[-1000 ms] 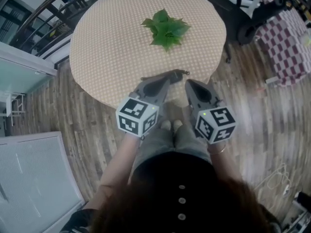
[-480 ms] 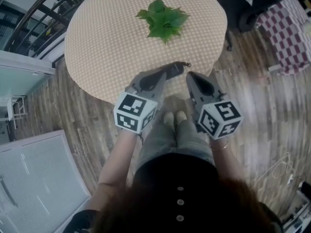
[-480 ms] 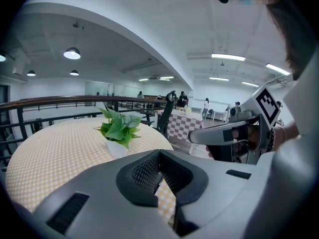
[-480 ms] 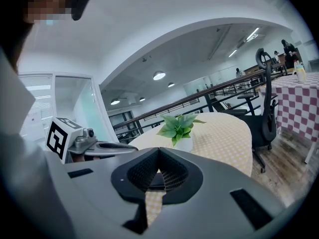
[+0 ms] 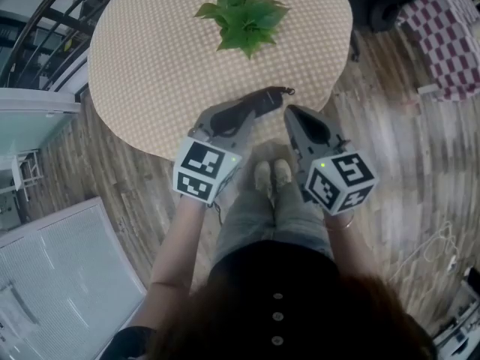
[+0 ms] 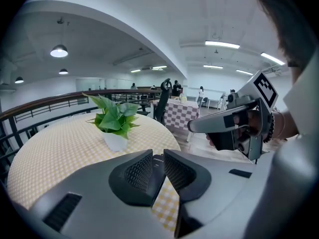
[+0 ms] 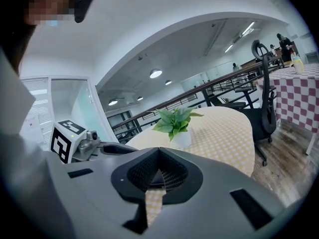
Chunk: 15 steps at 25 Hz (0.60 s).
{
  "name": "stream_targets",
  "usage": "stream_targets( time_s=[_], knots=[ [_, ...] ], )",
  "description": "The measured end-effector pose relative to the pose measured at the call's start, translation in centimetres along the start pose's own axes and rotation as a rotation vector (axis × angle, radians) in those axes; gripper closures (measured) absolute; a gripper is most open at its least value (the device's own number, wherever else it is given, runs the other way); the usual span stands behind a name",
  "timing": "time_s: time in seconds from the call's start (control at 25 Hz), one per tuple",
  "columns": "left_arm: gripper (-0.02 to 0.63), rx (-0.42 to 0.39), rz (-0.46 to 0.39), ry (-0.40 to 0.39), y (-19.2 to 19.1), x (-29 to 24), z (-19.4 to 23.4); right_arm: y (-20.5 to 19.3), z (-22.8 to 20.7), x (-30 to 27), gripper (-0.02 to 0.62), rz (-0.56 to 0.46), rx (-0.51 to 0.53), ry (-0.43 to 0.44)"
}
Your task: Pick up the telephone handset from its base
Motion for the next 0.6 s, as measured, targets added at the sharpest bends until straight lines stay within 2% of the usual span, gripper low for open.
stream_targets(
  time_s=[0.28,0.48,0.6],
  knots=[
    [0.494,-0.025,0.019,-0.039,-1.1,-1.6,0.2,-1.3,-1.2,-0.7,0.586,0.02,-0.055,0.0],
    [0.454,-0.083,0.09,-0.051,-2.6,-2.7,0.5,-2.1,-1.6,-1.4,0.586,0.019,-0.102,0.026],
    [0.399,-0.117,0.124,-0.092,-3.3,-3.4,0.1,-2.3,-1.8,-1.8,0.586,0.029,-0.107,0.036]
  ],
)
Point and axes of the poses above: the fingertips, and each gripper's own axes: x backward along the fingers, z to its left, y out of its top, the point moved 2 cm from there along x, backward along the fingers, and after that the axes turned 7 degrees about y, right-handed, at the moved point
